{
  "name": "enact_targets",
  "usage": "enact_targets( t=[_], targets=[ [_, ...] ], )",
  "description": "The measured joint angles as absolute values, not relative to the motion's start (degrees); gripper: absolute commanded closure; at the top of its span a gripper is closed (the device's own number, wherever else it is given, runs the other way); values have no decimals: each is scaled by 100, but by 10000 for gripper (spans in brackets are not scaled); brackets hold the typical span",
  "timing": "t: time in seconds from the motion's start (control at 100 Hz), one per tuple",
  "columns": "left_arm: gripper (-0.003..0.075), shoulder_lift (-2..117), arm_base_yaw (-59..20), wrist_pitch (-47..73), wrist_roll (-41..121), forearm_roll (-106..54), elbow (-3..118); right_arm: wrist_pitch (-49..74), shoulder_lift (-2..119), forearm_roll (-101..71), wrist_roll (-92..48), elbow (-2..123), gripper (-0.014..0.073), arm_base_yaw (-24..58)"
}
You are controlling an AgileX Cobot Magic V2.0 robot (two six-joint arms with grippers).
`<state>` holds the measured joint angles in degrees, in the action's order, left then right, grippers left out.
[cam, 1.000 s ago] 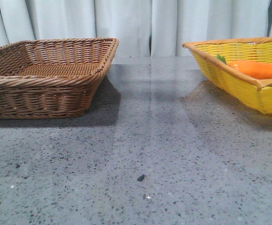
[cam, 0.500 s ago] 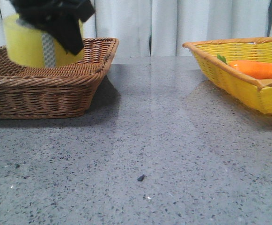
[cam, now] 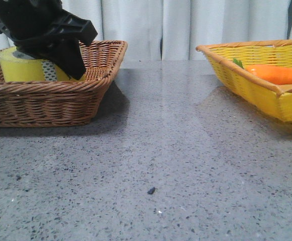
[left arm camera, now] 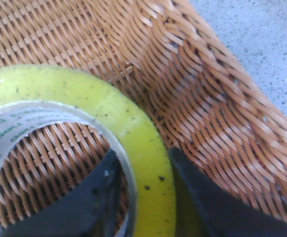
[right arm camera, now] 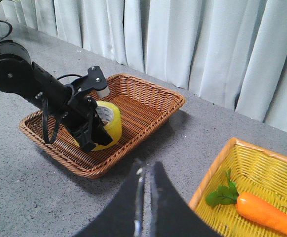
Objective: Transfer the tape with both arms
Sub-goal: 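Carry the tape roll into the brown basket and release it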
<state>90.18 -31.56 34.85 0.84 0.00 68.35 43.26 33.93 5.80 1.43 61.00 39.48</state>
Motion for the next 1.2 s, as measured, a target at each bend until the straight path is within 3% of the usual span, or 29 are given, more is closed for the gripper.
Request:
enact_targets(
  t=[0.1, 0.3, 0.4, 0.56, 0.88, 1.2],
  targets=[
    [333, 9029, -3156, 3429, 84, 0, 6835, 4326, 3393, 580, 143, 6100, 668, 3948],
    [347, 8840, -3156, 3483, 84, 0, 6835, 4326, 3380, 580, 143, 6100, 668, 3948],
    [468, 8430, -3156, 3521, 84, 0, 6835, 4288, 3259, 593, 143, 6011, 668, 3948],
    [742, 7528, -3156, 3463, 84, 0, 6721, 3847, 2651, 778, 143, 5488, 667, 3948],
    [741, 5257, -3156, 2904, 84, -30, 5291, 2449, 1015, 1441, 143, 3800, 668, 3948],
    [741, 2573, -3156, 2077, 84, -40, 2992, 2187, 60, 1811, 143, 2822, 668, 3948]
  ],
)
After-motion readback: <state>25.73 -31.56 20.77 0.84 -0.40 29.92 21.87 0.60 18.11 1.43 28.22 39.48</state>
